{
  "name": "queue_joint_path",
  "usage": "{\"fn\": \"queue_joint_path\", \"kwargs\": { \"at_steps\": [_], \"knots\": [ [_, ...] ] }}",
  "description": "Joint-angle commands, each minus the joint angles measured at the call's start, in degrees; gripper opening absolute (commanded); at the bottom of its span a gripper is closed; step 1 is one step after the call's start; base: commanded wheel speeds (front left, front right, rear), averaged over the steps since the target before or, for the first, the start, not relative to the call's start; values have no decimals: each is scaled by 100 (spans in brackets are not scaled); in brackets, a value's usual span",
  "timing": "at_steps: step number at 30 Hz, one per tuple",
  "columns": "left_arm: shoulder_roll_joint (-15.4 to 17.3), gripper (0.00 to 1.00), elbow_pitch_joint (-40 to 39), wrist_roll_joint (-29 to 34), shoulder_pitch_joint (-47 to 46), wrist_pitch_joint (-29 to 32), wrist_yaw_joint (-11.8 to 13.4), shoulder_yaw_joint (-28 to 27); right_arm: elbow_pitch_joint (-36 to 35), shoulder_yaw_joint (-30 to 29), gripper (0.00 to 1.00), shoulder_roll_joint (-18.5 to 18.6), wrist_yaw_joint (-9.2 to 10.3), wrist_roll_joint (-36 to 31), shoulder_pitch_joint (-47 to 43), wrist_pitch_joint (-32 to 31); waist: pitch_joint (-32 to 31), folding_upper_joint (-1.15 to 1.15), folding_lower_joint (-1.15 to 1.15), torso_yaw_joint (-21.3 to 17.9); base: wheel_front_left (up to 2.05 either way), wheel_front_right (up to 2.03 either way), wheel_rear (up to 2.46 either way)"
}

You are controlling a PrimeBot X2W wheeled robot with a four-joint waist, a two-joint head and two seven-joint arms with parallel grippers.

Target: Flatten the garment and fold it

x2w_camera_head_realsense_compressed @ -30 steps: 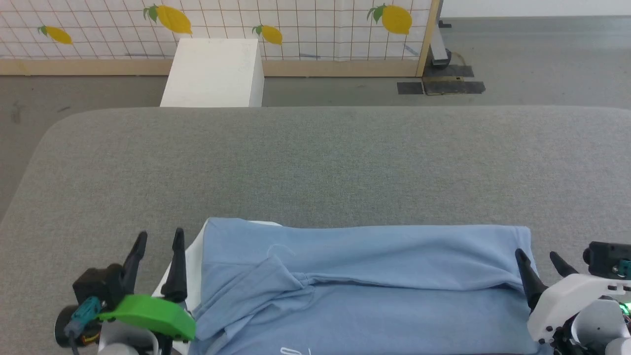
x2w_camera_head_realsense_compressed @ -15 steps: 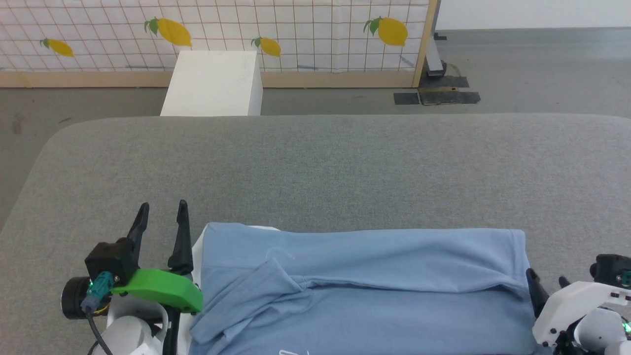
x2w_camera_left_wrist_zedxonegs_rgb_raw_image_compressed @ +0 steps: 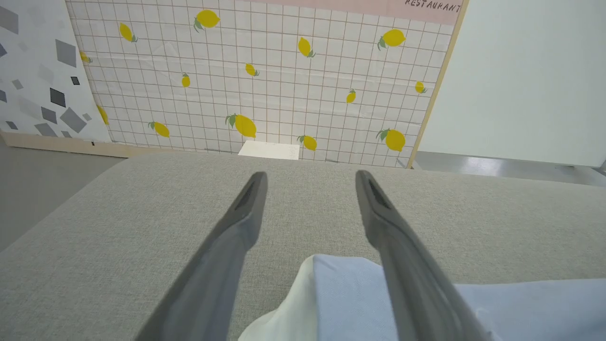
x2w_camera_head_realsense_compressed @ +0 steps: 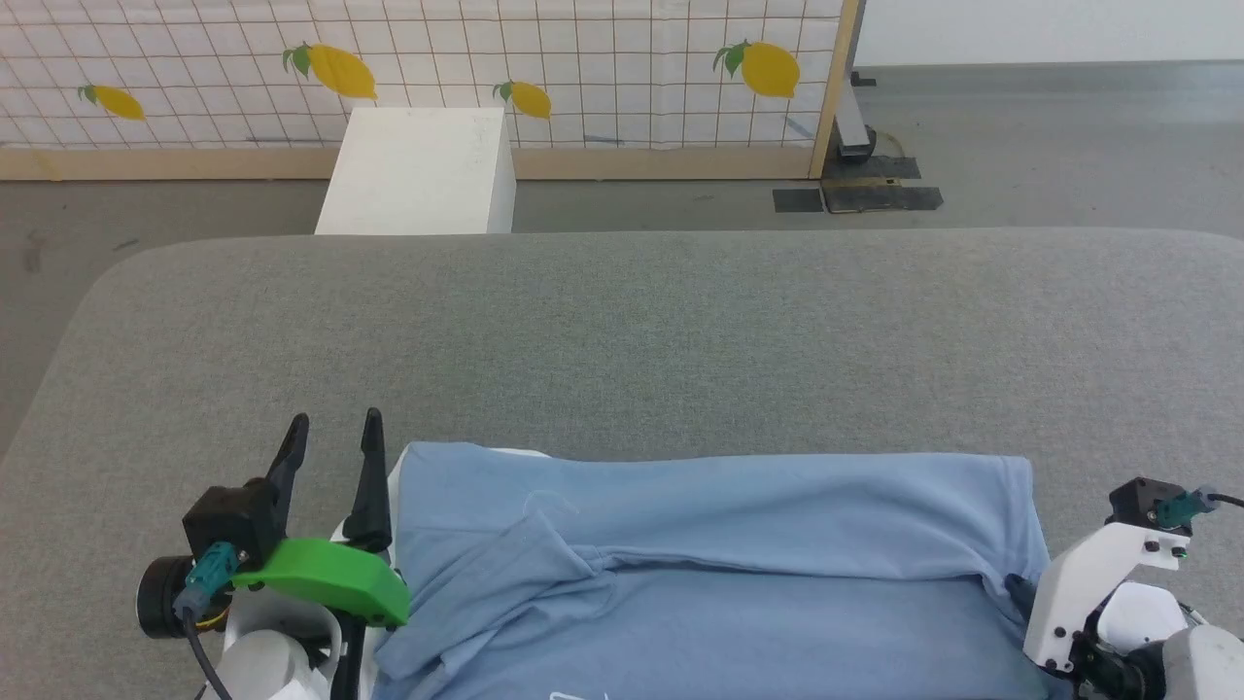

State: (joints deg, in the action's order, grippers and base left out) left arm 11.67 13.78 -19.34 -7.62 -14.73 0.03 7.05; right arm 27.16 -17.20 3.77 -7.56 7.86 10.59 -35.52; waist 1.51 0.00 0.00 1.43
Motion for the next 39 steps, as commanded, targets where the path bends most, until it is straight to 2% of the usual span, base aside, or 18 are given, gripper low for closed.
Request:
{"fn": "queue_joint_path", "kwargs": {
  "at_steps": [1, 8, 15, 21, 25, 28, 32, 37, 38, 39],
  "knots": [
    [-47, 100, 20, 58, -12, -27, -40, -35, 102, 78, 0, -89, 8, 50, -105, -134, 6, 0, 0, -1, 0, 0, 0],
    [-132, 100, 102, 111, 7, -27, -117, -115, -311, -105, 0, -89, 8, -366, -244, -46, 21, 0, 0, -15, 0, 0, 0],
    [-199, 100, 135, 170, -29, -27, -179, -158, -672, -1098, 0, 47, 8, -1409, -230, 499, 78, 0, 0, -9, 0, 0, 0],
    [-234, 100, 155, 210, -65, -27, -220, -178, -607, -2015, 0, 311, 8, -2274, -79, 981, 145, 0, 0, -1, 0, 0, 0],
    [-249, 100, 169, 232, -77, -27, -241, -189, -486, -2218, 0, 375, 8, -2529, -7, 1165, 168, 0, 0, 2, 0, 0, 0],
    [-257, 100, 175, 240, -72, -27, -249, -205, -499, -2018, 0, 365, 8, -2469, -7, 1207, 173, 0, 0, -3, 0, 0, 0],
    [-260, 100, 201, 244, -54, -27, -265, -221, -983, -1287, 0, 346, 8, -2138, -183, 913, 156, 0, 0, -11, 0, 0, 0],
    [-252, 100, 218, 251, -45, -27, -275, -231, -2598, -94, 0, 411, 8, -1520, -688, 83, 142, 0, 0, 0, 0, 0, 0],
    [-255, 100, 228, 251, -51, -27, -281, -225, -3328, 394, 0, 429, 8, -1264, -884, -339, 138, 0, 0, 18, 0, 0, 0],
    [-257, 100, 238, 253, -57, -27, -285, -217, -3732, 702, 0, 437, 8, -1144, -979, -580, 133, 0, 0, 34, 0, 0, 0]
  ]
}}
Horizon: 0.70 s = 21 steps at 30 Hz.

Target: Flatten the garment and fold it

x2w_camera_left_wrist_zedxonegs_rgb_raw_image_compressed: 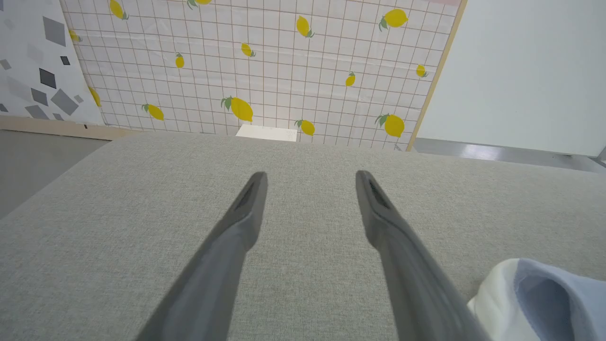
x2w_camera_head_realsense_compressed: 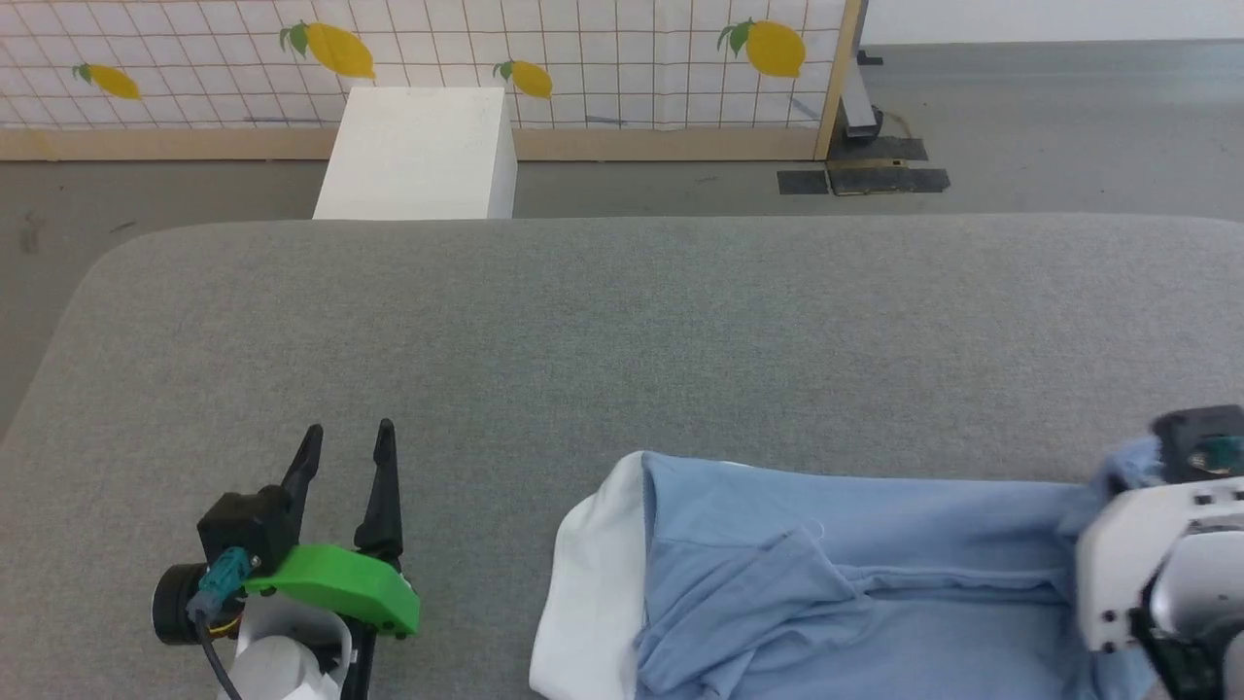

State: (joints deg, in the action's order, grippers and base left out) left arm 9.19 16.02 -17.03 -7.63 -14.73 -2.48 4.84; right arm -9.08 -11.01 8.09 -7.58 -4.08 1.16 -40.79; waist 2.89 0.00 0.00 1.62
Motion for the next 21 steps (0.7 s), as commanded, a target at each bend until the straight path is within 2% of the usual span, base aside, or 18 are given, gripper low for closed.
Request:
{"fn": "queue_joint_path", "kwargs": {
  "at_steps": [1, 5, 9, 13, 14, 21],
  "knots": [
    [-12, 100, 23, 23, -62, -27, -38, 12, -409, 330, 0, 14, 9, 136, -98, -231, -7, 0, 0, 29, 0, 0, 0],
    [-20, 100, 90, 15, -115, -27, -64, 45, -1310, 1481, 0, 184, 9, 409, -160, -743, -8, 0, 0, 104, 0, 0, 0],
    [-30, 100, 113, 13, -123, -27, -84, 66, -1384, 2627, 0, 366, 9, 617, 107, -853, 2, 0, 0, 183, 0, 0, 0],
    [-38, 100, 127, 12, -167, -27, -99, 83, -883, 3536, 0, 387, 9, 749, 609, -666, 52, 0, 0, 274, 0, 0, 0],
    [-50, 100, 129, 8, -213, -27, -110, 82, -319, 4072, 0, 197, 9, 781, 1069, -378, 131, 0, 0, 341, 0, 0, 0],
    [-129, 100, 157, 16, -301, -27, -147, 110, 1301, 5008, 0, -318, 9, 1202, 1847, 141, 310, 0, 0, 505, 0, 0, 0]
  ]
}}
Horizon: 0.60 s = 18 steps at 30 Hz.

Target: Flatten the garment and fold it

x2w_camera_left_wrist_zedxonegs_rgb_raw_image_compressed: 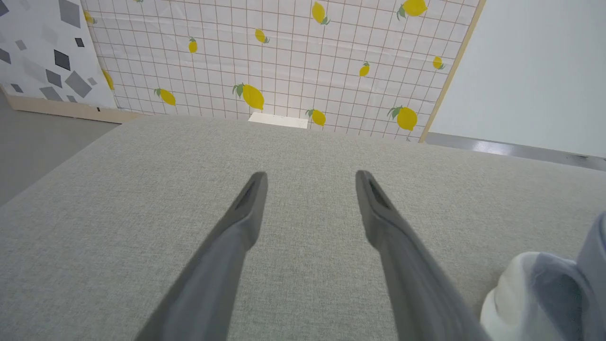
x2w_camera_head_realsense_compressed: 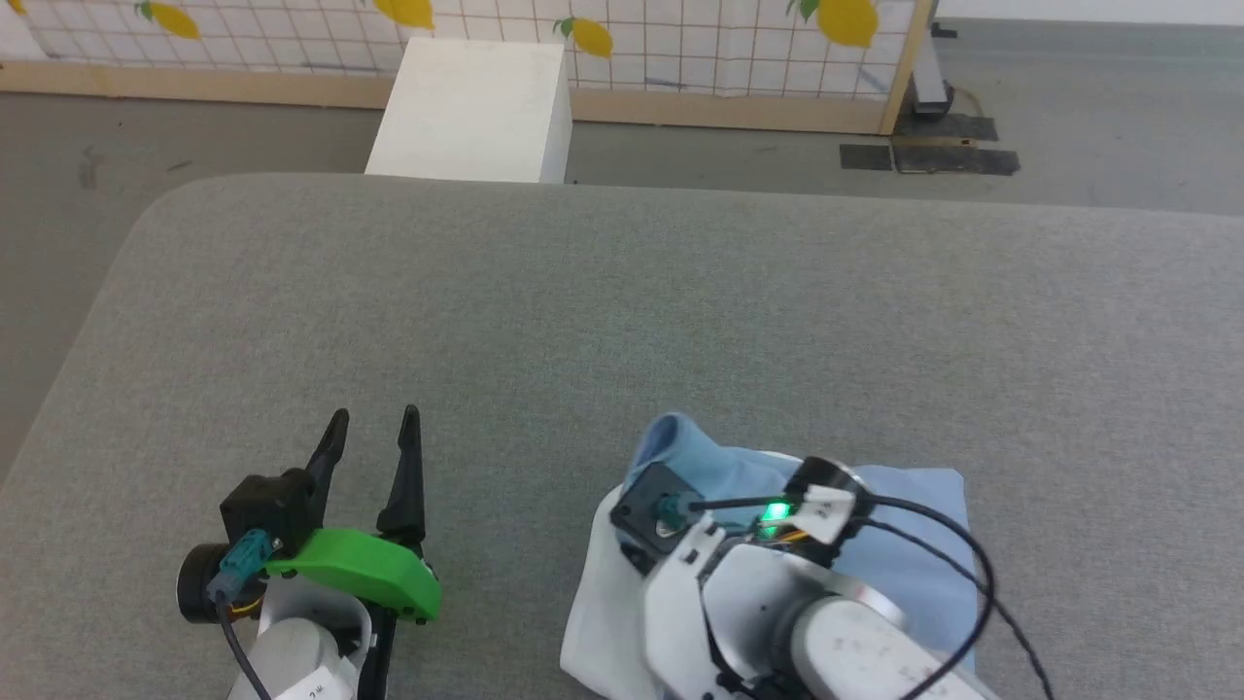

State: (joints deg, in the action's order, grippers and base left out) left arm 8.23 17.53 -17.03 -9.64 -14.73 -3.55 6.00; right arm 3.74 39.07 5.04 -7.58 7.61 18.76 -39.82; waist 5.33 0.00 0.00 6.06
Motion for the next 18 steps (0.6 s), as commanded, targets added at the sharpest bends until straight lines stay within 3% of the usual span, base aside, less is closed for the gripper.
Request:
{"fn": "queue_joint_path", "kwargs": {
  "at_steps": [1, 3, 4, 5, 6, 10, 13, 18],
  "knots": [
    [-44, 100, 13, 22, -113, -27, -45, -7, 264, 102, 0, -69, 9, 118, 180, 136, 90, 0, 0, 80, 0, 0, 0],
    [-62, 100, 32, 27, -135, -27, -56, -11, 655, 239, 0, -142, 9, 239, 314, 278, 117, 0, 0, 111, 0, 0, 0],
    [-69, 100, 42, 31, -143, -27, -62, -12, 794, 305, 18, -162, 9, 274, 359, 324, 123, 0, 0, 123, 0, 0, 0],
    [-77, 100, 54, 37, -154, -27, -69, -12, 944, 371, 70, -181, 9, 349, 399, 383, 130, 0, 0, 136, 0, 0, 0],
    [-84, 100, 66, 41, -163, -27, -77, -14, 1069, 415, 100, -193, 9, 433, 429, 434, 130, 0, 0, 146, 0, 0, 0],
    [-94, 100, 101, 52, -151, -27, -86, -62, 1161, 489, 100, -211, 9, 876, 459, 731, 85, 0, 0, 118, 0, 0, 0],
    [-90, 100, 123, 57, -96, -27, -88, -118, 761, 410, 100, -213, 9, 1373, 443, 1287, -4, 0, 0, 46, 0, 0, 0],
    [-88, 100, 109, 87, -6, -27, -103, -165, -207, -602, 100, -215, 9, 1474, 123, 2698, -190, 0, 0, -99, 0, 0, 0]
  ]
}}
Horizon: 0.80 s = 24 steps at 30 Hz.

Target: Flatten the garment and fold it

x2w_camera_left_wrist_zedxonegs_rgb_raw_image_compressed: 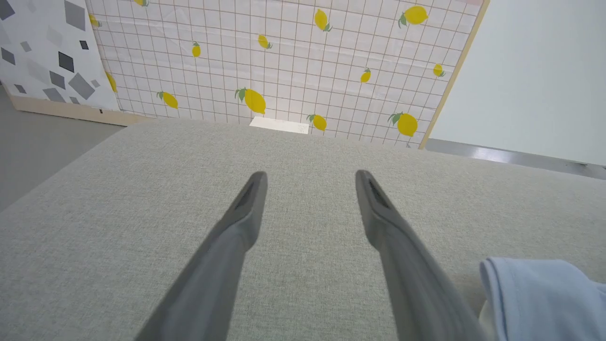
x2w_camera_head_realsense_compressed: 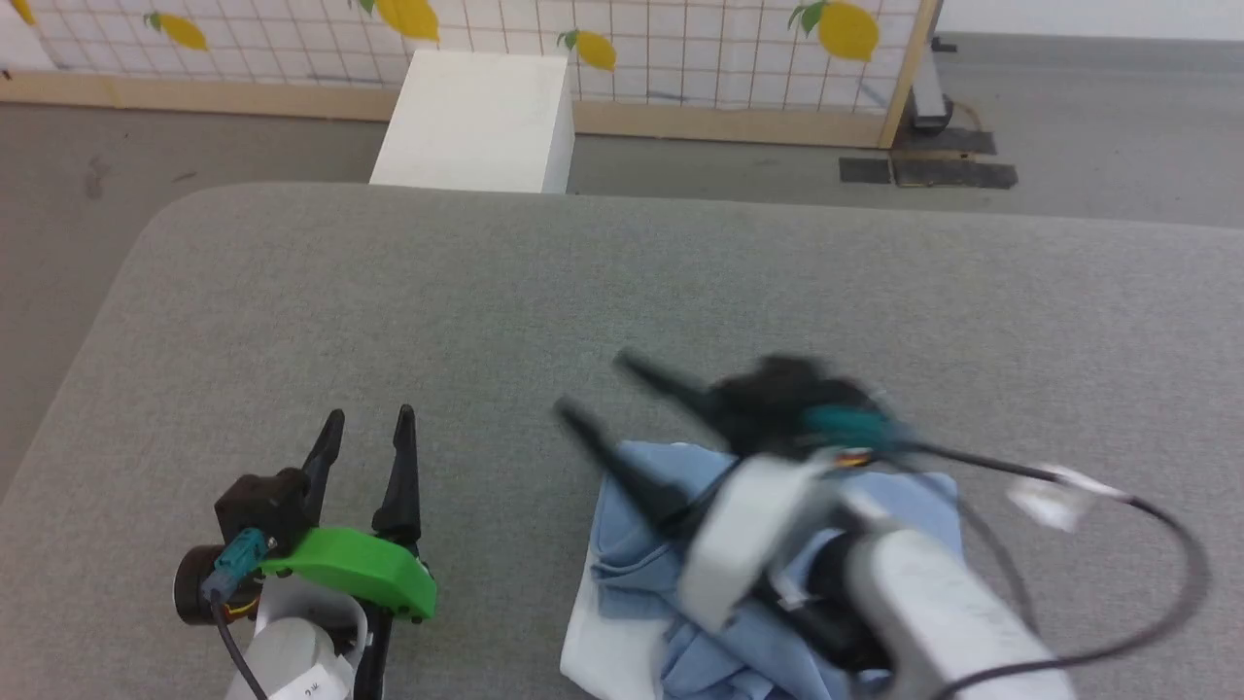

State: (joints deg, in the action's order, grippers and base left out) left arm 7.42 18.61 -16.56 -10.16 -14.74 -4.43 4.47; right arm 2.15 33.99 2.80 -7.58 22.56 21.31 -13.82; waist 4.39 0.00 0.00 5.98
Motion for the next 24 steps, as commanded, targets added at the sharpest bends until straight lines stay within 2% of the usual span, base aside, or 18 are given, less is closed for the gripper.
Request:
{"fn": "queue_joint_path", "kwargs": {
  "at_steps": [1, 4, 7, 12, 15, 18, 24],
  "knots": [
    [-5, 100, -9, 48, 67, -26, -17, -17, -196, -387, 100, 9, 9, -42, -279, 315, -128, 0, 0, -121, 0, 0, 0],
    [2, 100, -69, 69, 137, -26, -20, -50, -620, -1318, 100, 9, 9, -308, -799, 818, -220, 0, 0, -224, 0, 0, 0],
    [-4, 100, -130, 86, 199, -26, -16, -83, -855, -2163, 100, 9, 9, -443, -1314, 1063, -281, 0, 0, -298, 0, 0, 0],
    [-45, 100, -279, 129, 263, -26, -6, -137, -715, -3324, 100, 9, 9, -481, -2002, 1178, -311, 0, 0, -389, 0, 0, 0],
    [-76, 100, -333, 159, 298, -26, -4, -161, -391, -3667, 100, 9, 9, -436, -2230, 1093, -329, 0, 0, -423, 0, 0, 0],
    [-106, 100, -362, 191, 336, -26, -10, -172, 93, -3797, 100, 9, 9, -340, -2395, 752, -364, 0, 0, -442, 0, 0, 0],
    [-145, 100, -406, 246, 371, -26, -35, -182, 1054, -3641, 100, 9, 9, 608, -2473, -5, -391, 0, 0, -455, 0, 0, 0]
  ]
}}
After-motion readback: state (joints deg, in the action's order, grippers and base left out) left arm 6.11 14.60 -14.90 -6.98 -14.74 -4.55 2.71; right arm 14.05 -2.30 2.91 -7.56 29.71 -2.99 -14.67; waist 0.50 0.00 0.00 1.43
